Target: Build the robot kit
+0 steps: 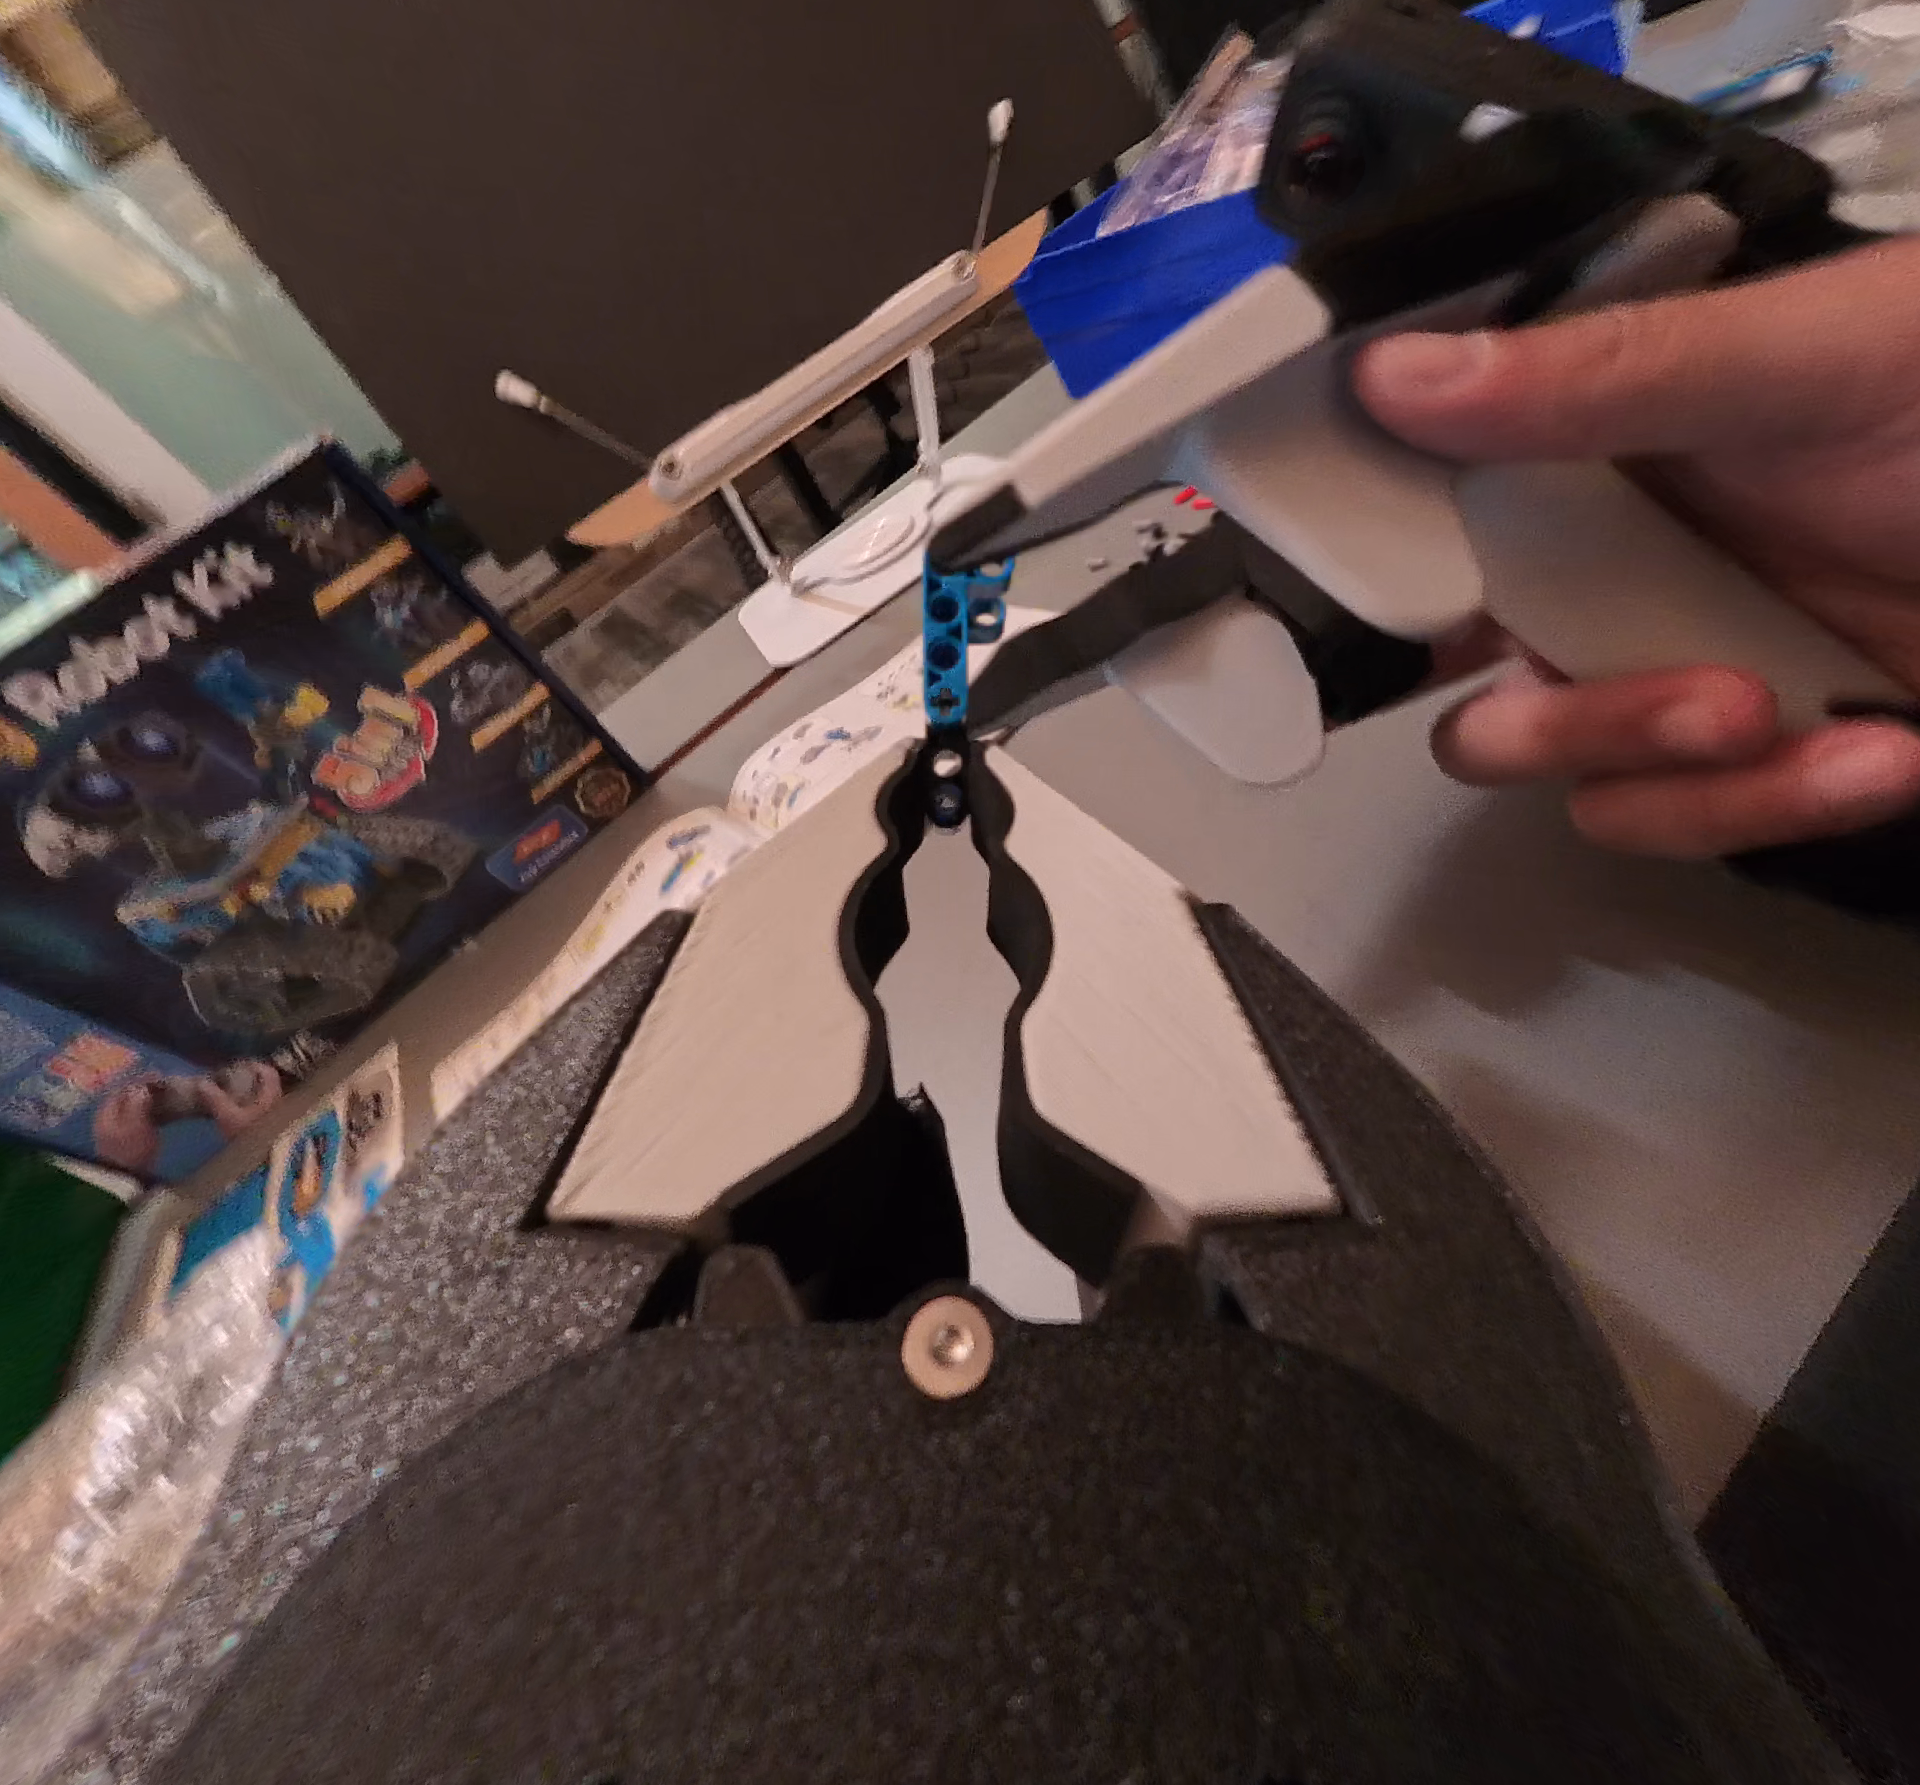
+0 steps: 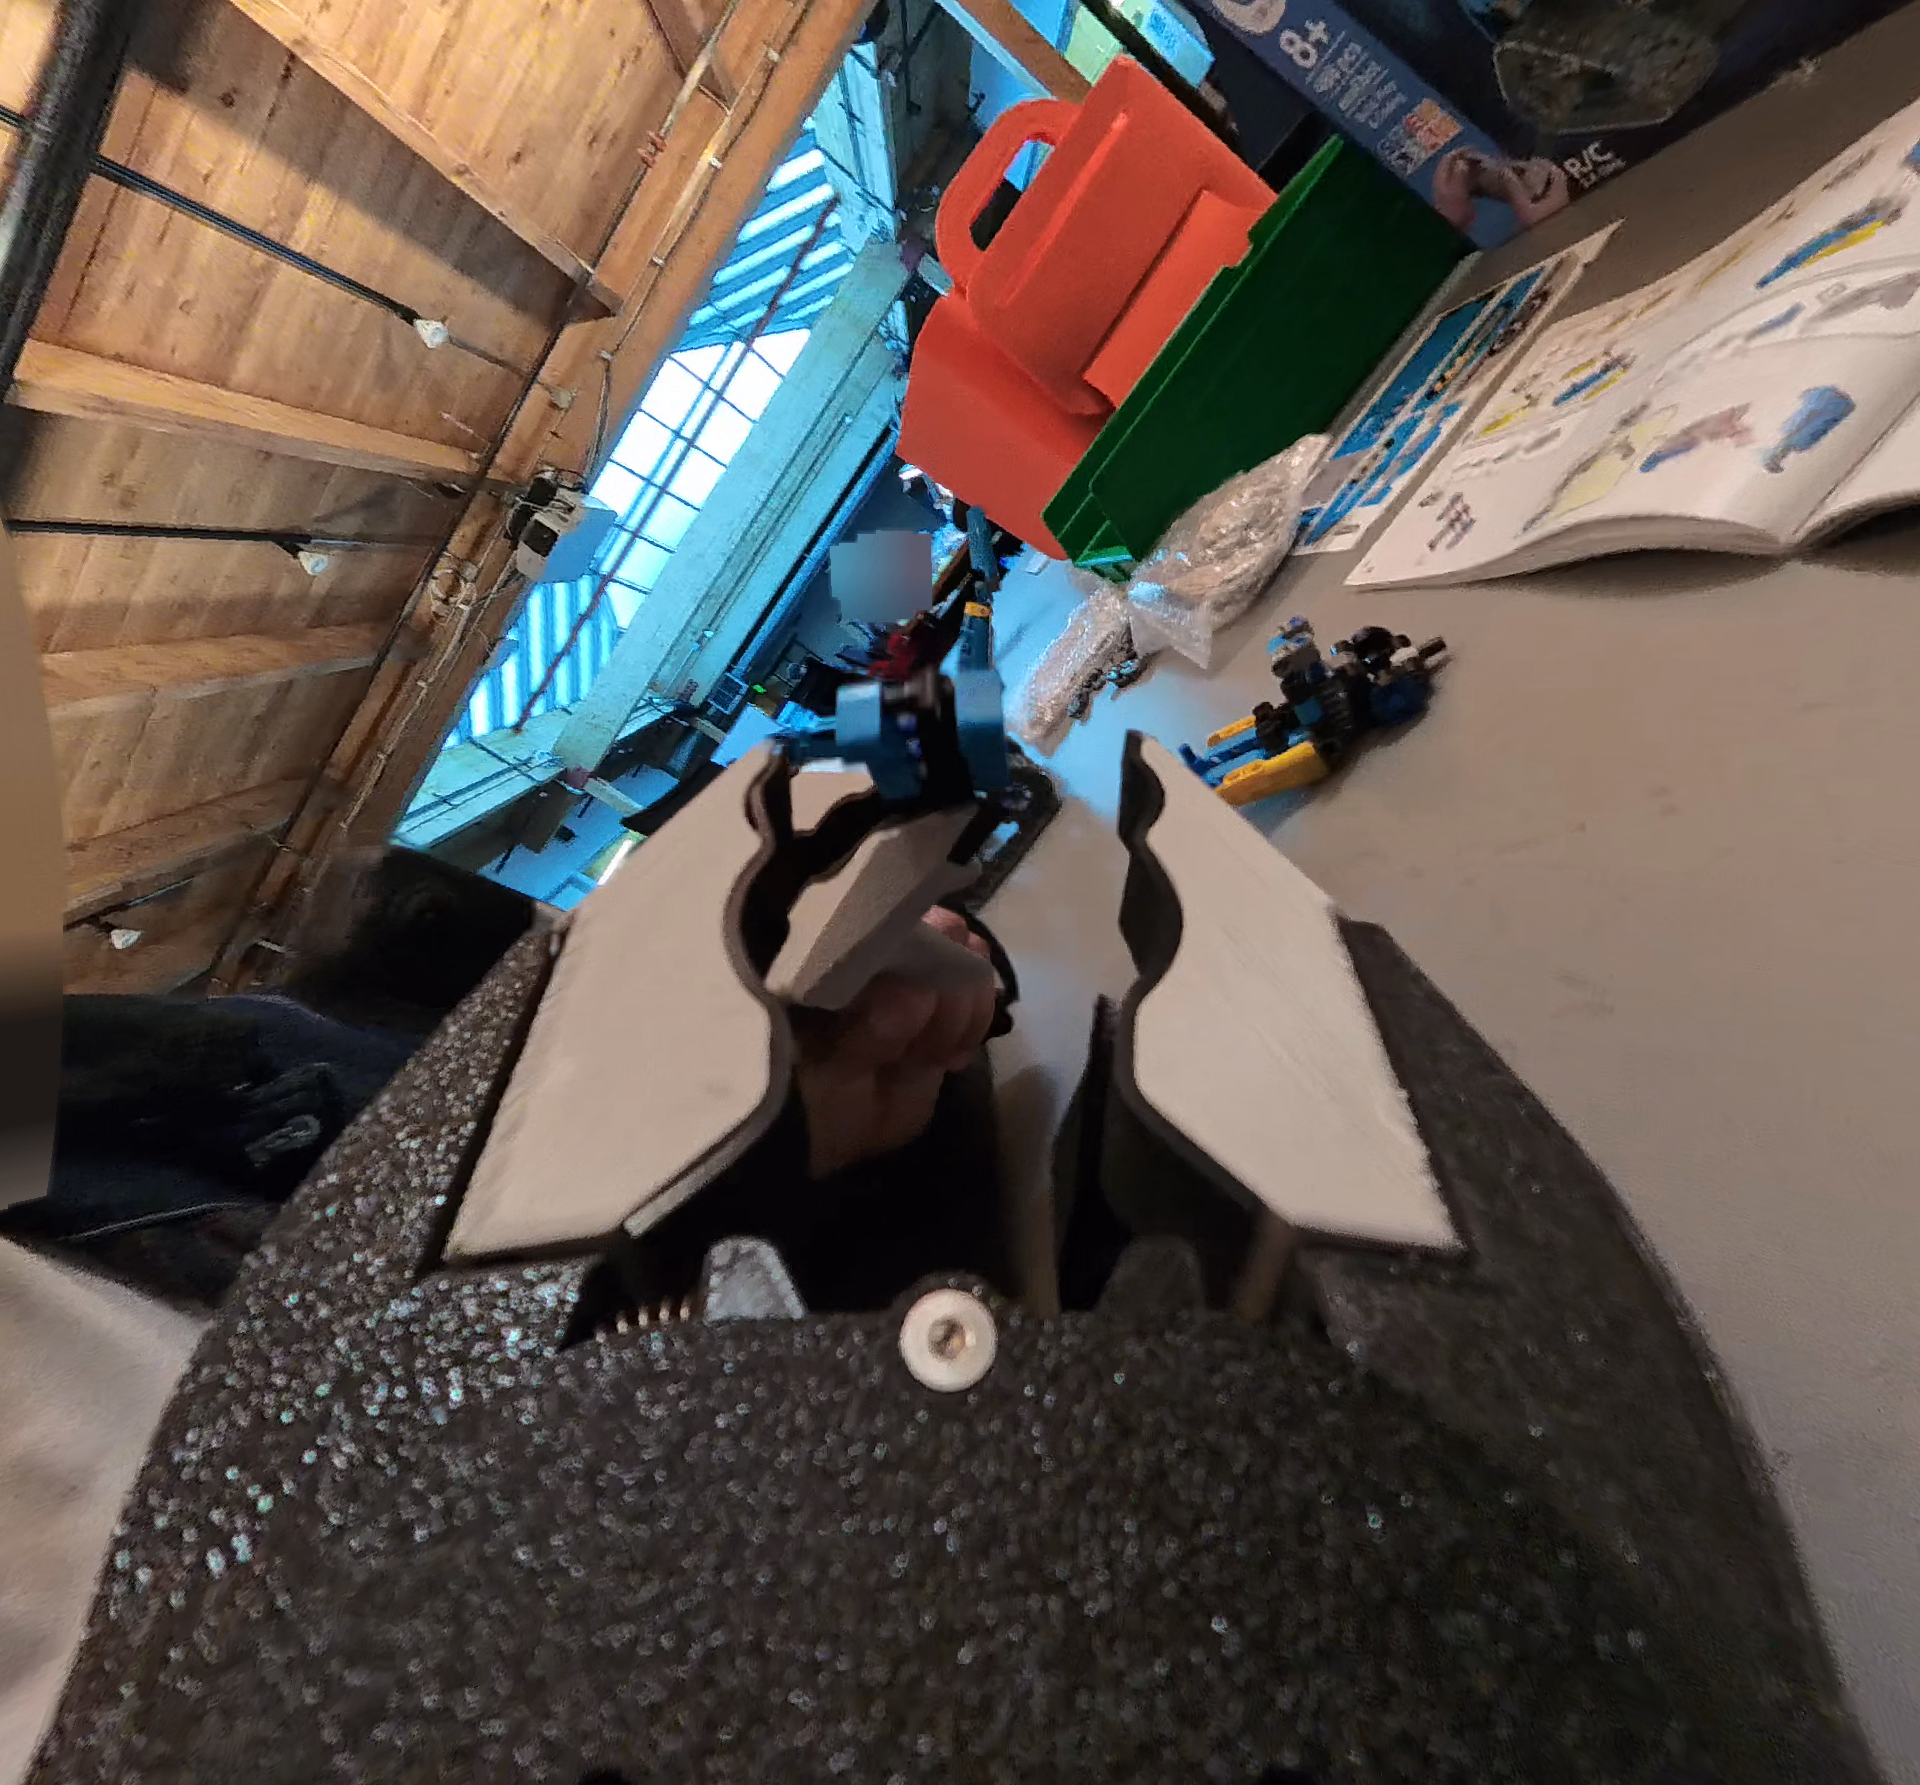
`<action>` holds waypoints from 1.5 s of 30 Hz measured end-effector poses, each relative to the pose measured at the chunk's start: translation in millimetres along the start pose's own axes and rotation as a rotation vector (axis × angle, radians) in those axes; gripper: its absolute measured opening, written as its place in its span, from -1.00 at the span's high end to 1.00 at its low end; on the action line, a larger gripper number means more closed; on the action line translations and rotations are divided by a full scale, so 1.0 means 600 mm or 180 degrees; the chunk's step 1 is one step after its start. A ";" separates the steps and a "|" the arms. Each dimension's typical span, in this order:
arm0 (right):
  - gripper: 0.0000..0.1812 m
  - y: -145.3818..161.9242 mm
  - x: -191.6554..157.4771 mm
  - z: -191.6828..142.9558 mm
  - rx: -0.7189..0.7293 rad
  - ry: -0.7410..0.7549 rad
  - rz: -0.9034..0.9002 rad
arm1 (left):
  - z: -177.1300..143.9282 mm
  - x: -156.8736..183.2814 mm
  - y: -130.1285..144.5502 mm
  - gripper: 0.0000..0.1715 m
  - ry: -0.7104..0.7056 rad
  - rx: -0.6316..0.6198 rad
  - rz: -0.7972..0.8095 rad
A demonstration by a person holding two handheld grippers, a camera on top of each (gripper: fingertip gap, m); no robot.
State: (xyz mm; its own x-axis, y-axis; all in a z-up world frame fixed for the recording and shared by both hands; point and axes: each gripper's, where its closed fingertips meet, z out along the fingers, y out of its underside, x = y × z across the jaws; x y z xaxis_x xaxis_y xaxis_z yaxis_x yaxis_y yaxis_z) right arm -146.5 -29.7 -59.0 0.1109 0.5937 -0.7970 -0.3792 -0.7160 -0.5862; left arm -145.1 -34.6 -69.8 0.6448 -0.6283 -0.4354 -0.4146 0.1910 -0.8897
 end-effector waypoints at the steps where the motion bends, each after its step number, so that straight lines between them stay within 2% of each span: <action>1: 0.35 -0.005 -0.006 -0.002 -0.0022 -0.0073 -0.0019 | -0.003 0.002 -0.004 0.92 -0.0003 0.0060 0.0189; 6: 0.56 0.006 -0.035 -0.035 -0.0709 -0.0310 -0.0539 | -0.016 0.022 -0.006 0.92 0.0103 0.0272 0.1161; 9: 0.52 0.024 -0.009 -0.052 -0.1120 0.0116 -0.1309 | -0.020 0.012 -0.005 0.91 -0.0028 0.0297 0.1393; 11: 0.46 0.038 -0.021 -0.053 -0.1248 0.0005 -0.1484 | -0.020 0.020 -0.003 0.91 0.0061 0.0317 0.1449; 13: 0.46 0.034 -0.020 -0.049 -0.1173 0.0048 -0.1549 | -0.025 0.039 -0.008 0.92 0.0167 0.0464 0.1645; 15: 0.48 0.041 -0.030 -0.049 -0.1229 -0.0100 -0.1441 | -0.026 0.050 -0.006 0.92 0.0198 0.0468 0.1807; 16: 0.67 0.047 -0.033 -0.051 -0.1288 -0.0160 -0.1420 | -0.026 0.052 -0.006 0.92 0.0185 0.0481 0.1852; 28: 0.68 0.052 -0.028 -0.053 -0.1355 -0.0009 -0.1732 | -0.025 0.049 -0.003 0.92 0.0161 0.0427 0.1797; 31: 0.69 0.051 -0.019 -0.055 -0.1390 0.0093 -0.1871 | -0.024 0.052 0.008 0.88 0.0496 0.0352 0.1259; 32: 0.69 0.048 -0.016 -0.057 -0.1371 0.0144 -0.1960 | -0.027 0.052 0.009 0.75 0.0709 0.0361 0.0939; 36: 0.68 0.051 -0.048 -0.061 -0.1262 -0.0181 -0.2298 | -0.045 0.060 -0.003 0.35 0.1920 0.0306 -0.1023; 37: 0.68 0.056 -0.062 -0.059 -0.1233 -0.0331 -0.2350 | -0.058 0.067 -0.021 0.36 0.2238 0.0423 -0.1353; 39: 0.68 0.066 -0.071 -0.057 -0.1230 -0.0465 -0.2561 | -0.077 0.066 -0.048 0.42 0.2454 0.0691 -0.1574; 43: 0.68 0.077 -0.082 -0.058 -0.1248 -0.0610 -0.2701 | -0.091 0.069 -0.058 0.66 0.2575 0.0812 -0.1552; 45: 0.69 0.078 -0.085 -0.058 -0.1239 -0.0638 -0.2704 | -0.093 0.076 -0.056 0.61 0.2631 0.0780 -0.1516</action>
State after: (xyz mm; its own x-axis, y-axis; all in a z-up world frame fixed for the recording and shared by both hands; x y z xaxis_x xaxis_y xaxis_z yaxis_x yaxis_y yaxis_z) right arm -137.7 -106.2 -50.7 0.0354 0.9973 -0.0641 0.0918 -0.0671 -0.9935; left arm -137.5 -111.8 -51.9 0.0192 -0.9918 0.1261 -0.0232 -0.1266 -0.9917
